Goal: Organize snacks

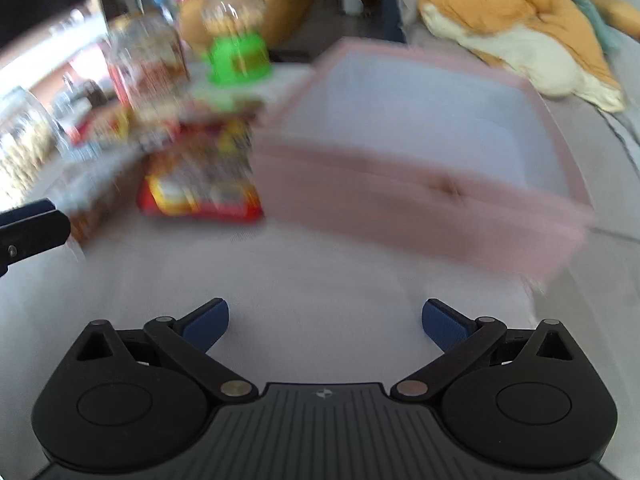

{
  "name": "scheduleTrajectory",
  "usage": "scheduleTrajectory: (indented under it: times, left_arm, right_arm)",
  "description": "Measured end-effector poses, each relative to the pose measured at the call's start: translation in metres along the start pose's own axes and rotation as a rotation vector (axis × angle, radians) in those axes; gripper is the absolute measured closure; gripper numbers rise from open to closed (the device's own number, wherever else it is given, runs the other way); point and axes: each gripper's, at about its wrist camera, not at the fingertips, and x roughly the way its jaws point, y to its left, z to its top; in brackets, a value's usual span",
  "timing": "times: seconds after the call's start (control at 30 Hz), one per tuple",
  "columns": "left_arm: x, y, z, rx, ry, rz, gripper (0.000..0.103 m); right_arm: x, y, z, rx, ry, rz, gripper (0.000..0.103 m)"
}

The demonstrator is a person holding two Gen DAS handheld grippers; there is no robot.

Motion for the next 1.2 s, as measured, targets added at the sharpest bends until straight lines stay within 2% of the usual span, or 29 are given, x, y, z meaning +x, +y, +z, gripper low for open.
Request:
scheduleTrajectory:
  times: [0.07,0.17,0.3,0.43,0.6,0.67,0.8,0.87,0.97,1.1,1.17,1.2]
  left_arm:
    - [0.001,0.019,0.004,-0.043,0.012,0.041,0.062]
    - [0.003,0.040,0.003,-0.094,0.045,0.049,0.062]
    - [0.003,0.051,0.004,-0.090,0.076,-0.014,0.062]
    - [0.007,0.054,0.011,-0.083,0.090,-0.074,0.062]
    - [0.020,0.078,0.016,-0.212,0.105,-0.027,0.062]
    - [0.029,0.093,0.012,-0.292,0.125,-0.038,0.062]
    - [0.049,0.109,0.003,-0.448,0.177,-0.135,0.061]
    - [0.058,0.107,0.003,-0.455,0.172,-0.157,0.060]
    - [0.067,0.099,0.006,-0.438,0.172,-0.175,0.059]
    - [0.067,0.086,0.015,-0.427,0.178,-0.280,0.058]
    - [0.061,0.088,0.018,-0.432,0.148,-0.264,0.058]
    - [0.056,0.089,0.019,-0.418,0.124,-0.219,0.058]
  right_arm:
    - [0.003,0.006,0.016,-0.001,-0.061,0.019,0.000]
    - [0.020,0.019,0.039,0.000,-0.060,0.047,0.000]
    - [0.046,0.035,0.065,0.007,-0.049,0.107,0.000]
    - [0.068,0.054,0.087,0.007,0.002,0.190,0.000]
    - [0.080,0.075,0.091,-0.009,0.031,0.154,0.001]
    - [0.077,0.076,0.088,-0.034,0.036,0.143,0.001]
    - [0.074,0.068,0.077,-0.060,0.060,0.118,0.001]
    - [0.067,0.059,0.075,-0.030,0.054,0.135,0.003]
    - [0.047,0.047,0.076,0.013,-0.006,0.169,0.004]
    - [0.021,0.047,0.078,-0.010,-0.082,0.177,0.004]
    - [0.012,0.053,0.078,-0.035,-0.094,0.194,0.004]
    - [0.009,0.056,0.077,-0.046,-0.087,0.213,0.004]
